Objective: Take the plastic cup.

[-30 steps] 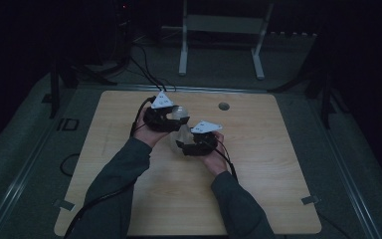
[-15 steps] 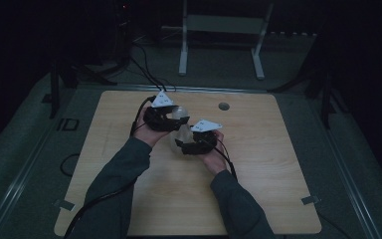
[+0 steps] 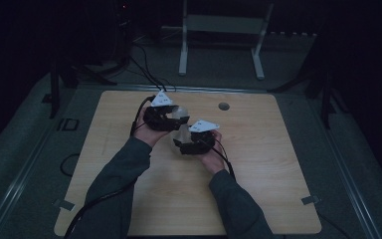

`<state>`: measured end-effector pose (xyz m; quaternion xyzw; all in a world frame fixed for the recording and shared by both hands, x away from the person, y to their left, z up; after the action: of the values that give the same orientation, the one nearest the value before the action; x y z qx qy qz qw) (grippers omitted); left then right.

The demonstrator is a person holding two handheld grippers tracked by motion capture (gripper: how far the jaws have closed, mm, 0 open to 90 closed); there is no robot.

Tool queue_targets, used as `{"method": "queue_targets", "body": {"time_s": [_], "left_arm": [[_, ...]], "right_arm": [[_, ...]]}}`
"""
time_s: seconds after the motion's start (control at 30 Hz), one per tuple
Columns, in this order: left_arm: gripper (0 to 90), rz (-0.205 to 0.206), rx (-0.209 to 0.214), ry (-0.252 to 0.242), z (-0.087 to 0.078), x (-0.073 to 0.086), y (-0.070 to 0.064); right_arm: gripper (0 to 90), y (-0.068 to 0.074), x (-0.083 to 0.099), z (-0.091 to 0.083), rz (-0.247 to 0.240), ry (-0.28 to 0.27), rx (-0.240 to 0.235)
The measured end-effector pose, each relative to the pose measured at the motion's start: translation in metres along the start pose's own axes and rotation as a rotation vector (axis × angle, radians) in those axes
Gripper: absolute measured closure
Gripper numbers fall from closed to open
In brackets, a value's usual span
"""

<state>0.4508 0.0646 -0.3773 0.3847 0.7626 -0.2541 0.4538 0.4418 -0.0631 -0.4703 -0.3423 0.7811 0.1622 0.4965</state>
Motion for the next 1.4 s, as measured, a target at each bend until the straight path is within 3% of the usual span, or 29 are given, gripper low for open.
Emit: {"method": "queue_targets", "body": {"time_s": [0.53, 0.77, 0.9, 1.07, 1.13, 1.27, 1.4], "left_arm": [[39.6, -0.006, 0.002, -0.027, -0.009, -0.007, 0.003], [39.6, -0.002, -0.001, -0.008, -0.005, -0.005, 0.002], [39.6, -0.009, 0.003, 0.001, -0.001, -0.002, 0.002], [39.6, -0.013, 0.006, 0.0, 0.0, -0.002, 0.002], [39.6, -0.021, 0.013, 0.002, -0.001, -0.002, 0.002], [39.5, -0.026, 0.016, 0.001, -0.001, -0.002, 0.002], [38.8, -0.034, 0.022, -0.026, -0.003, -0.004, 0.002]], "right_arm": [[26.7, 0.001, 0.003, 0.001, -0.007, 0.01, -0.003], [13.4, -0.001, 0.0, -0.002, 0.012, -0.017, -0.009], [13.0, -0.001, -0.004, -0.002, 0.007, -0.023, -0.01], [13.4, 0.0, -0.008, 0.001, 0.0, -0.027, -0.017], [19.2, 0.002, -0.007, 0.003, -0.017, -0.02, -0.014], [20.2, 0.001, -0.006, 0.004, -0.011, -0.02, -0.011], [20.4, 0.001, -0.005, 0.004, -0.01, -0.014, -0.01]]}}
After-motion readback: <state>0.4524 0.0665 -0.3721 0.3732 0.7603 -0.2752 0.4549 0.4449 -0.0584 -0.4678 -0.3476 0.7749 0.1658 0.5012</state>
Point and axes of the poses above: each handheld gripper's, and its own axes: z roughly forward along the jaws, x roughly out of its underside, y roughly to its left, the point moved 4 cm from there along z, roughly forward along the jaws, and after that the axes turned 6 degrees about x, right-handed, at the moved point
